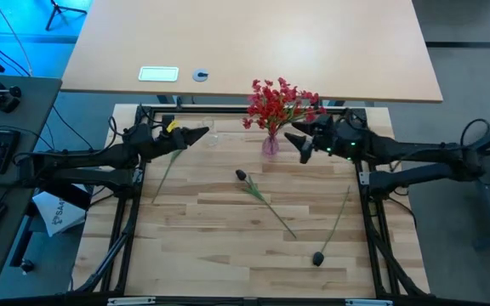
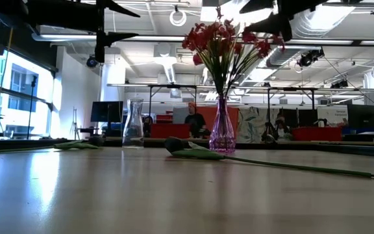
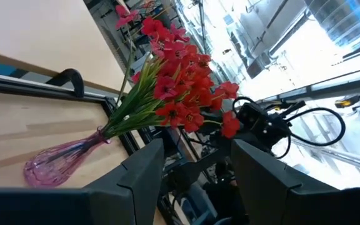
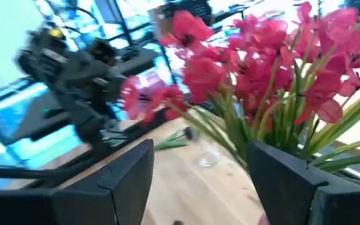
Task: Sort flowers into vase by color
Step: Put the top black tulip into the transparent vase
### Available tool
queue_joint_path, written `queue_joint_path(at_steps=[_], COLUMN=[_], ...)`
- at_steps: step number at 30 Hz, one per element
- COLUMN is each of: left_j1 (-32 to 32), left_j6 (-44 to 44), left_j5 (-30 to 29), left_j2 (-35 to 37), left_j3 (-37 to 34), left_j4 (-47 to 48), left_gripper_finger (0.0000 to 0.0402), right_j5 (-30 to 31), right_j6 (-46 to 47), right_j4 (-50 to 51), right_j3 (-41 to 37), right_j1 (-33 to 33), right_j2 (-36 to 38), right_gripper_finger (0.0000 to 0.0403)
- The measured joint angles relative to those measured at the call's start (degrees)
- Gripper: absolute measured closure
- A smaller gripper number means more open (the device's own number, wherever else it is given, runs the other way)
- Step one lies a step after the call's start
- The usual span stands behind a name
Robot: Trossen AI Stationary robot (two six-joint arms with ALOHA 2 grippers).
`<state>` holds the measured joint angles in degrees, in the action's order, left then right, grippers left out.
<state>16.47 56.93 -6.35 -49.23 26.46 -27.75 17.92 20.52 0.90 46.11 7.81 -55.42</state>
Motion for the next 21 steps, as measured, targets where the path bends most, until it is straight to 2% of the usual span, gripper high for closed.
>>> queue_joint_path(at_steps=[5, 10, 12, 15, 18, 19, 21], left_j1=[0.0, 0.0, -0.04, -1.13, -4.52, -6.04, -8.71], left_j6=[2.21, 3.02, 3.28, 4.55, 3.22, 1.76, -2.45], left_j5=[-0.02, 0.55, 3.44, 11.69, 17.54, 18.28, 18.53], left_j2=[0.0, 0.0, 0.0, -1.07, -3.29, -4.31, -6.77], left_j3=[0.0, 0.0, 0.47, 3.56, 10.08, 13.14, 20.25], left_j4=[-1.32, -4.77, -5.3, -2.77, 4.73, 9.66, 25.29], left_gripper_finger=[0.0225, 0.0225, 0.0225, 0.0227, 0.0233, 0.0236, 0.024], right_j5=[-6.94, -14.48, -15.63, -15.62, -15.38, -15.28, -15.14], right_j6=[3.99, 7.89, 9.86, 11.45, 11.05, 10.62, 10.31], right_j4=[0.26, -1.76, -1.87, -1.01, -0.45, -0.52, -0.52], right_j3=[0.0, 0.0, 0.0, 0.0, 0.0, 0.0, 0.0], right_j1=[-0.49, -4.25, -6.61, -10.22, -12.57, -12.96, -13.37], right_j2=[5.04, 5.97, 4.91, 2.3, -0.57, -1.4, -2.61], right_gripper_finger=[0.0155, 0.0155, 0.0155, 0.0156, 0.0156, 0.0156, 0.0156])
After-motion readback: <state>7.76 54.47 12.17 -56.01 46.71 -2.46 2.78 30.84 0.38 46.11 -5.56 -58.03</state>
